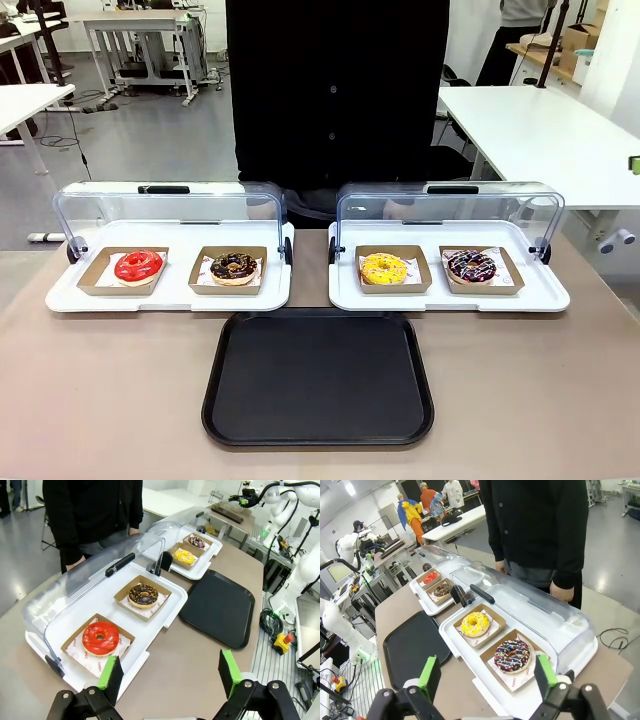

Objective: Move the fourth donut from the left to the tray.
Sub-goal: Pick up the Paper togo box containing the Donut indicated by the person and place it on the Handle tray.

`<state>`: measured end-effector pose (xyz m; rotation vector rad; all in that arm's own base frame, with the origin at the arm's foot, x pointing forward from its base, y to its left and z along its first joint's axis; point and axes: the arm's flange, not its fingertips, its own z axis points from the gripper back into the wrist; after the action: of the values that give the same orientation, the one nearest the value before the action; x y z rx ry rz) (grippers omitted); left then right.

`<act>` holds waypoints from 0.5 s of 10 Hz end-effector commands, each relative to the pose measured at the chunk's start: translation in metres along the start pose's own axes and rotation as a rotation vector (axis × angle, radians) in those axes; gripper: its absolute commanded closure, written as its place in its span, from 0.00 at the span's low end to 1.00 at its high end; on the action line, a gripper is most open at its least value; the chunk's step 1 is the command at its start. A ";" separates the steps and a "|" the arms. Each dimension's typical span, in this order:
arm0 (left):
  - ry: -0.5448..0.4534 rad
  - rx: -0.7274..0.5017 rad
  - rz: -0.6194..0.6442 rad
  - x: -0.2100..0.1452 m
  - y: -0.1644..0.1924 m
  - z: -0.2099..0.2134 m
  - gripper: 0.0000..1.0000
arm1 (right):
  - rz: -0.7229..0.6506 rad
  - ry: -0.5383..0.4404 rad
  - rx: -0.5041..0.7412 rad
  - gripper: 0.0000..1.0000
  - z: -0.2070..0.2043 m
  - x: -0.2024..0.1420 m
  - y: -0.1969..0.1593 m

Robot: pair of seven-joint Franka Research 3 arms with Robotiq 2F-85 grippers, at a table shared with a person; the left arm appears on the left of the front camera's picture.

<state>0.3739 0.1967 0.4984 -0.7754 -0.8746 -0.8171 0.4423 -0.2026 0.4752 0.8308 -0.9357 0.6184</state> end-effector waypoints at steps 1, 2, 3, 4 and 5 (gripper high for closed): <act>-0.025 -0.006 -0.023 0.002 0.001 0.001 0.00 | 0.006 -0.023 0.006 0.00 -0.002 0.001 0.001; -0.025 -0.006 -0.023 0.002 0.001 0.001 0.00 | 0.006 -0.023 0.006 0.00 -0.002 0.001 0.001; -0.025 -0.006 -0.023 0.002 0.001 0.001 0.00 | 0.006 -0.023 0.006 0.00 -0.002 0.001 0.001; -0.025 -0.006 -0.023 0.002 0.001 0.001 0.00 | 0.006 -0.023 0.006 0.00 -0.002 0.001 0.001; -0.025 -0.006 -0.023 0.002 0.001 0.001 0.00 | 0.006 -0.023 0.006 0.00 -0.002 0.001 0.001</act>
<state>0.3739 0.1967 0.4984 -0.7754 -0.8747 -0.8174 0.4423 -0.2026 0.4752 0.8310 -0.9356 0.6185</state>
